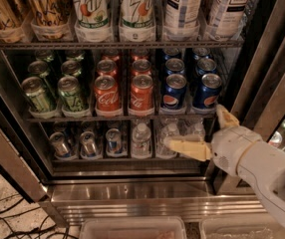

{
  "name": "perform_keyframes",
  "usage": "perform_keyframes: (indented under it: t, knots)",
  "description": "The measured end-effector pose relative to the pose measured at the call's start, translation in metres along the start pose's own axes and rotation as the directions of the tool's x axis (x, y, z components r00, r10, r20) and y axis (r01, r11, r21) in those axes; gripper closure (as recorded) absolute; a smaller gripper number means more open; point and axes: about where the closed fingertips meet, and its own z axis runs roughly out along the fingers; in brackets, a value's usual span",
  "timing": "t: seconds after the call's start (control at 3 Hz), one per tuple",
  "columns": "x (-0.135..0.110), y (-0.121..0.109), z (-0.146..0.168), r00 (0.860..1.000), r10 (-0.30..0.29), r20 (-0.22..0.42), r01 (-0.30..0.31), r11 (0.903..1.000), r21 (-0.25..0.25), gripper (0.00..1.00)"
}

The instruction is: Pick water bottle from bottom shelf of fridge

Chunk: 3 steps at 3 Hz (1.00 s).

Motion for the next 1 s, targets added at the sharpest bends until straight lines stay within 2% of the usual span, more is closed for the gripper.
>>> perform_keyframes:
  t: [0.33,0.67,1.0]
  knots:
    - [0.01,-0.062,-0.022,0.995,0.056,0.083,-0.07,0.9798,0.187,0.0]
    - [0.027,-0.08,-0.037,0.993,0.067,0.093,-0.089,0.9619,0.259,0.0]
    - [0.027,-0.08,-0.037,0.993,0.067,0.093,-0.089,0.9619,0.258,0.0]
